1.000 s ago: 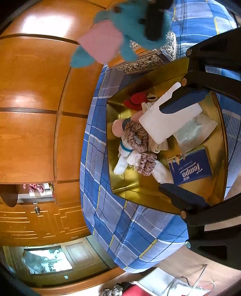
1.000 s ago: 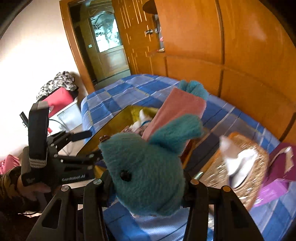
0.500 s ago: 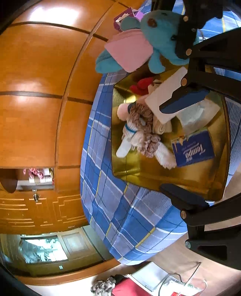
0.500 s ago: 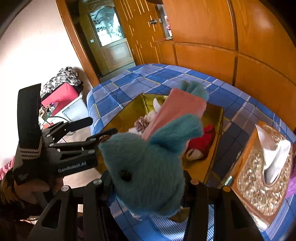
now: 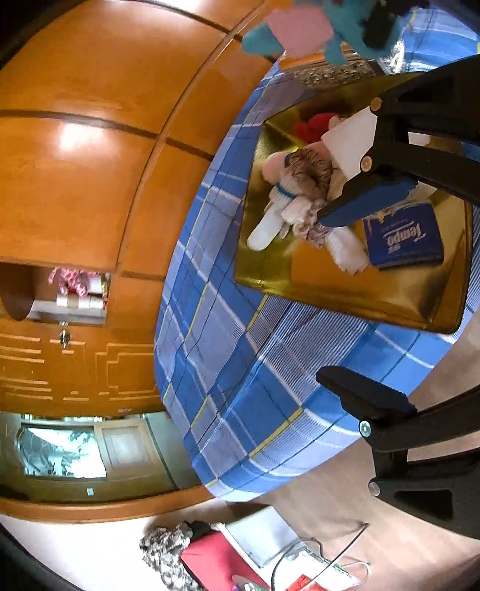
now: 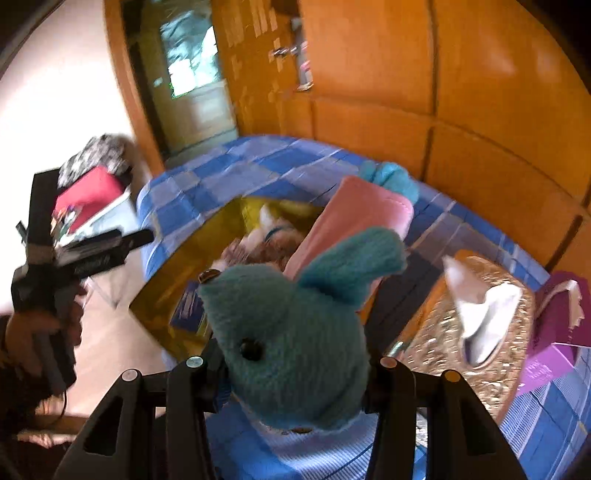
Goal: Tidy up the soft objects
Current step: 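Carry the blue plush over the gold tray with the right gripper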
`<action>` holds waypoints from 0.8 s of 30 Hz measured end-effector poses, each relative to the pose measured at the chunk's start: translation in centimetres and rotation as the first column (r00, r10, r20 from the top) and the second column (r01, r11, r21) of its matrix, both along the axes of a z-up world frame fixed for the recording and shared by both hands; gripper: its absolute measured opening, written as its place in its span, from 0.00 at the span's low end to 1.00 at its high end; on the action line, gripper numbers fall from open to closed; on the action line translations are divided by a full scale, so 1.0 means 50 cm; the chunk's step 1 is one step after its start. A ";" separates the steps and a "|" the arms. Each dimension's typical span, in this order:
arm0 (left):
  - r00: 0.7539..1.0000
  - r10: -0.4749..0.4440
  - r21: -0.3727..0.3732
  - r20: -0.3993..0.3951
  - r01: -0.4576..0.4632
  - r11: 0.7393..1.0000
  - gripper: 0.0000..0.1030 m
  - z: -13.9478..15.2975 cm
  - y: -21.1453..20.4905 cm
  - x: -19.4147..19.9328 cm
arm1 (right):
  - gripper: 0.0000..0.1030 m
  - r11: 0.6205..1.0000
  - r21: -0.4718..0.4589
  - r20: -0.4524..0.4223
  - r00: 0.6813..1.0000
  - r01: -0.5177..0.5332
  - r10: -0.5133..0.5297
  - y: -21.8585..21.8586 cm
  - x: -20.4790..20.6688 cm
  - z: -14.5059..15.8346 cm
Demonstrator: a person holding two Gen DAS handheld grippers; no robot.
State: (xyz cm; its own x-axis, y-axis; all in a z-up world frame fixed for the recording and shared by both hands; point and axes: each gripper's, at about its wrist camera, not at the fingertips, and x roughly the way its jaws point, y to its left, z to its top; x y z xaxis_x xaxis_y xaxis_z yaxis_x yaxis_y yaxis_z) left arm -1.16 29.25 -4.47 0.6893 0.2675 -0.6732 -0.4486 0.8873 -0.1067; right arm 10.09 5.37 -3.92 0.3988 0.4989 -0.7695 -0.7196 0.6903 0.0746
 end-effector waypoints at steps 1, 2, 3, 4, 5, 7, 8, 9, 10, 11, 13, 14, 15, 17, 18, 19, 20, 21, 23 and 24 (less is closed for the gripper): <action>1.000 -0.012 -0.002 -0.003 0.012 1.000 0.76 -0.002 -0.006 0.002 | 0.48 1.000 -0.020 -0.006 1.000 -0.017 0.017 0.011 0.000 -0.008; 1.000 -0.030 -0.007 -0.006 0.030 1.000 0.76 -0.006 -0.014 0.004 | 0.48 0.999 -0.028 -0.011 1.000 -0.024 0.023 0.020 0.004 -0.014; 0.999 -0.042 -0.010 -0.010 0.042 0.999 0.76 -0.008 -0.021 0.006 | 0.48 0.999 -0.036 -0.015 1.000 -0.026 0.025 0.032 0.012 -0.021; 0.999 -0.052 -0.011 -0.011 0.052 0.999 0.76 -0.010 -0.026 0.008 | 0.48 0.999 -0.050 -0.016 1.000 -0.022 0.022 0.045 0.024 -0.028; 0.998 -0.058 -0.012 -0.013 0.058 0.998 0.76 -0.011 -0.030 0.011 | 0.48 0.998 -0.067 -0.009 1.000 -0.016 0.015 0.053 0.034 -0.036; 0.997 -0.076 -0.020 -0.020 0.075 0.997 0.76 -0.014 -0.038 0.014 | 0.48 0.990 -0.140 0.007 1.000 -0.007 0.008 0.080 0.063 -0.061; 0.997 -0.079 -0.022 -0.020 0.078 0.997 0.76 -0.015 -0.040 0.016 | 0.48 0.986 -0.168 -0.017 1.000 -0.015 0.013 0.094 0.080 -0.077; 0.996 -0.083 -0.027 -0.022 0.083 0.996 0.76 -0.017 -0.042 0.017 | 0.48 0.983 -0.181 -0.054 0.998 -0.036 0.027 0.111 0.095 -0.095; 0.996 -0.090 -0.031 -0.026 0.090 0.996 0.76 -0.019 -0.044 0.019 | 0.48 0.981 -0.185 -0.067 0.997 -0.053 0.041 0.125 0.105 -0.104; 0.995 -0.093 -0.033 -0.029 0.092 0.995 0.76 -0.021 -0.045 0.020 | 0.48 0.978 -0.191 -0.073 0.995 -0.081 0.068 0.144 0.112 -0.116; 0.995 -0.095 -0.043 -0.034 0.094 0.995 0.76 -0.026 -0.046 0.021 | 0.49 0.979 -0.175 -0.111 0.990 -0.103 0.084 0.166 0.126 -0.134; 0.995 -0.097 -0.049 -0.039 0.095 0.994 0.76 -0.028 -0.047 0.022 | 0.50 0.981 -0.165 -0.117 0.990 -0.101 0.083 0.171 0.130 -0.140; 0.994 -0.098 -0.051 -0.041 0.096 0.994 0.76 -0.030 -0.047 0.022 | 0.53 0.982 -0.157 -0.115 0.990 -0.101 0.083 0.174 0.134 -0.145; 0.994 -0.101 -0.054 -0.040 0.098 0.994 0.76 -0.030 -0.047 0.022 | 0.56 0.988 -0.128 -0.126 0.989 -0.092 0.076 0.168 0.135 -0.148; 0.994 -0.101 -0.054 -0.039 0.099 0.994 0.76 -0.030 -0.048 0.023 | 0.60 0.989 -0.119 -0.134 0.989 -0.084 0.068 0.163 0.133 -0.146; 0.994 -0.100 -0.054 -0.039 0.098 0.994 0.76 -0.031 -0.048 0.023 | 0.65 0.991 -0.115 -0.140 0.989 -0.072 0.056 0.156 0.134 -0.144; 0.994 -0.101 -0.056 -0.041 0.099 0.994 0.76 -0.032 -0.048 0.023 | 0.67 0.992 -0.113 -0.139 0.989 -0.063 0.046 0.150 0.133 -0.141; 0.994 -0.102 -0.058 -0.043 0.100 0.993 0.76 -0.034 -0.049 0.024 | 0.72 0.993 -0.107 -0.135 0.990 -0.052 0.038 0.145 0.131 -0.135; 0.994 -0.101 -0.058 -0.046 0.099 0.993 0.76 -0.034 -0.050 0.024 | 0.75 0.996 -0.081 -0.129 0.991 -0.028 0.017 0.130 0.129 -0.121; 0.994 -0.102 -0.056 -0.044 0.099 0.993 0.76 -0.033 -0.051 0.024 | 0.76 0.998 -0.065 -0.128 0.992 -0.012 0.003 0.120 0.128 -0.114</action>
State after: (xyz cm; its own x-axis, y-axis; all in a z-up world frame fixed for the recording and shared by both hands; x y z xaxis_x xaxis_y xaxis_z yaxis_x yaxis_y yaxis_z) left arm 0.04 26.69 -6.10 0.6784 0.1607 -0.7169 -0.3628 0.9218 -0.1367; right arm 16.50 11.39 -9.63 0.2913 0.4481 -0.8452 -0.7124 0.6913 0.1210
